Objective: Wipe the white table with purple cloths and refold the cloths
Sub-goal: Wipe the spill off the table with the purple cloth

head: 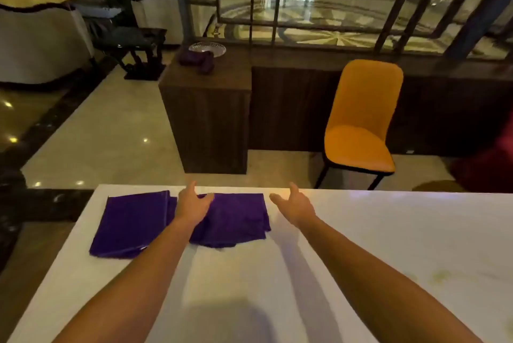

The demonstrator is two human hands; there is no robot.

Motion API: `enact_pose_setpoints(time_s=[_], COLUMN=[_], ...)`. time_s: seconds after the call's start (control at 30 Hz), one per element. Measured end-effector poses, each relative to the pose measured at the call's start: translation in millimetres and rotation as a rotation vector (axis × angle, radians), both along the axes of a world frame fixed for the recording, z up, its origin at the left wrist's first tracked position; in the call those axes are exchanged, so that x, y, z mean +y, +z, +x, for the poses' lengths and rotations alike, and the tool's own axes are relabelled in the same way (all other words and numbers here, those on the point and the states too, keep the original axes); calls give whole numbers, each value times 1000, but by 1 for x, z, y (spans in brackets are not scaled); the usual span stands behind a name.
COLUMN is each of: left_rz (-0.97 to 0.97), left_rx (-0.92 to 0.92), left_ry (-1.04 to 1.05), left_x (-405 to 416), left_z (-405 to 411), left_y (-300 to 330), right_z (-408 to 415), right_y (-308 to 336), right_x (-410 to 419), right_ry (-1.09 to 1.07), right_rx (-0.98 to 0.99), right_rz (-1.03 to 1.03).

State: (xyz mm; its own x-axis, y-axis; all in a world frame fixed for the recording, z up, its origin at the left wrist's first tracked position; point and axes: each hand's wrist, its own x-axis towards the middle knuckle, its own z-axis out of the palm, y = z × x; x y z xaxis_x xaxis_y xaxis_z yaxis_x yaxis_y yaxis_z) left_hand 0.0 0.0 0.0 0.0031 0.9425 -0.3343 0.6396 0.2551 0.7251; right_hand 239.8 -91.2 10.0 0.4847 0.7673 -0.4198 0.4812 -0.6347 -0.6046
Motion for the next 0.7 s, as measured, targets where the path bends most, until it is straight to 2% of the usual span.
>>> enact_pose_setpoints(time_s=[0.2, 0.33, 0.43, 0.53, 0.6, 0.7], left_rz=[-131, -228, -255, -176, -151, -153], left_rx=[84, -191, -288, -282, -393, -525], left_ry=[33, 107, 89, 6, -4, -86], left_x=[25, 19, 6, -7, -24, -61], left_z=[-17, -15, -18, -21, -21, -15], left_y=[-73, -92, -88, -68, -50, -34], right_z=[-46, -72, -81, -72, -56, -22], right_y=[-54, -76, -73, -46, -22, -1], right_x=[42, 49, 39, 17, -9, -63], right_ry=[-220, -323, -248, -222, -243, -236], right_rx=[129, 302, 354, 410, 548, 530], right_rz=[-45, -84, -146, -37, 97, 224])
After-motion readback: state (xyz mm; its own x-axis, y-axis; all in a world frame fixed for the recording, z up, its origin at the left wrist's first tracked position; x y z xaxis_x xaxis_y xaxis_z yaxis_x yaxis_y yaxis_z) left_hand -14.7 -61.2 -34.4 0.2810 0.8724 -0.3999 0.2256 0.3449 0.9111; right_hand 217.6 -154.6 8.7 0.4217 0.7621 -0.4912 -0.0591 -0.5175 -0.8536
